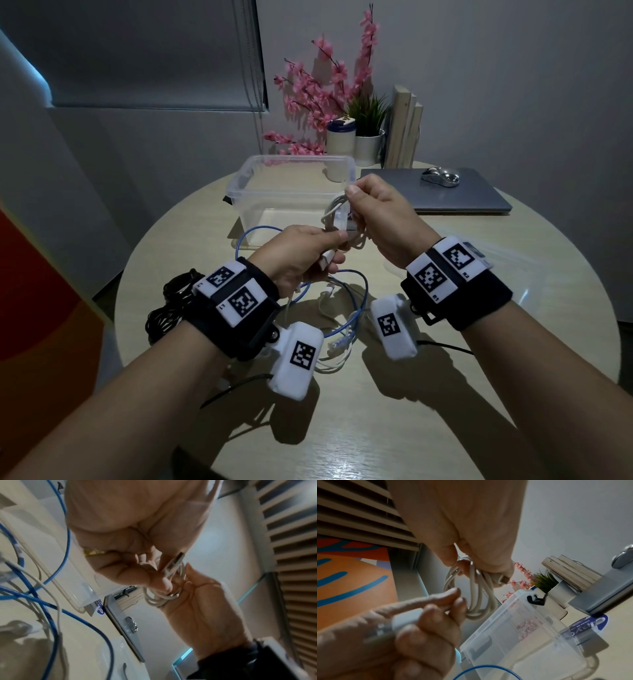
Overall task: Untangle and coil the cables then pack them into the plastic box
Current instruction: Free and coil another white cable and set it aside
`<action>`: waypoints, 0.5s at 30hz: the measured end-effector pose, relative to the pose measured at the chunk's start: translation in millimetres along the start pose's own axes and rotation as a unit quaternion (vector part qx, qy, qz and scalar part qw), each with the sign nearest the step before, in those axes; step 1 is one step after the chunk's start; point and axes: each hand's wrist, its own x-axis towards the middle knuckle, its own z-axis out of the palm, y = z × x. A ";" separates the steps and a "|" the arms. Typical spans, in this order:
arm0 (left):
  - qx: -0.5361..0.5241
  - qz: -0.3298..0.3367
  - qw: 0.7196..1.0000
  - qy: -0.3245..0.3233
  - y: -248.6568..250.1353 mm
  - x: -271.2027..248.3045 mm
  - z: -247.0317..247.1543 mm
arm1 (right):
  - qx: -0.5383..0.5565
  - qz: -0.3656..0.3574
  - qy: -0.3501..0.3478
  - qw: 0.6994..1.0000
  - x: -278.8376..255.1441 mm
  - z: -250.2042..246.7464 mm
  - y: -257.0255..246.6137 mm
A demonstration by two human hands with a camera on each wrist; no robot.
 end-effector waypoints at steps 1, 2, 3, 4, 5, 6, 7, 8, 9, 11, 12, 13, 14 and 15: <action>-0.012 -0.005 1.000 -0.005 1.9 -0.8 0.7 | -0.019 -0.011 -0.006 1.000 0.4 0.2 3.4; -0.027 -0.006 1.000 -0.004 3.8 -1.5 1.4 | -0.036 -0.018 -0.012 0.999 0.1 0.5 6.0; -0.039 -0.004 0.999 0.004 5.0 -1.6 2.5 | -0.057 -0.022 -0.015 0.998 0.2 0.9 9.1; -0.048 0.001 0.999 0.013 5.8 -1.4 4.0 | -0.077 -0.026 -0.017 0.997 -0.1 1.5 10.9; -0.047 0.010 0.999 0.020 6.1 -1.0 5.9 | -0.095 -0.030 -0.015 0.995 -0.2 2.3 12.3; -0.039 0.023 0.999 0.023 5.9 -1.0 7.7 | -0.103 -0.033 -0.009 0.994 0.0 2.8 13.4; -0.019 0.040 0.999 0.021 5.2 -1.1 9.3 | -0.104 -0.035 -0.002 0.994 0.6 3.1 14.3; 0.008 0.059 0.998 0.015 4.3 -2.0 10.6 | -0.100 -0.036 0.007 0.994 0.8 3.0 14.4; 0.040 0.076 0.996 0.004 3.0 -3.1 11.1 | -0.094 -0.033 0.018 0.995 1.6 2.4 14.9; 0.088 0.104 0.990 -0.032 0.7 -5.5 10.5 | -0.077 -0.030 0.038 0.996 2.8 0.1 14.3; 0.098 0.111 0.988 -0.048 0.2 -6.6 8.9 | -0.069 -0.029 0.044 0.996 3.4 -1.3 14.0; 0.102 0.116 0.986 -0.061 0.5 -7.7 7.1 | -0.061 -0.029 0.048 0.997 4.0 -2.6 13.7; 0.103 0.118 0.985 -0.070 1.5 -8.7 5.1 | -0.054 -0.032 0.049 0.997 4.5 -3.9 13.6; 0.106 0.122 0.984 -0.077 2.5 -9.3 2.8 | -0.043 -0.034 0.050 0.997 4.6 -4.9 13.4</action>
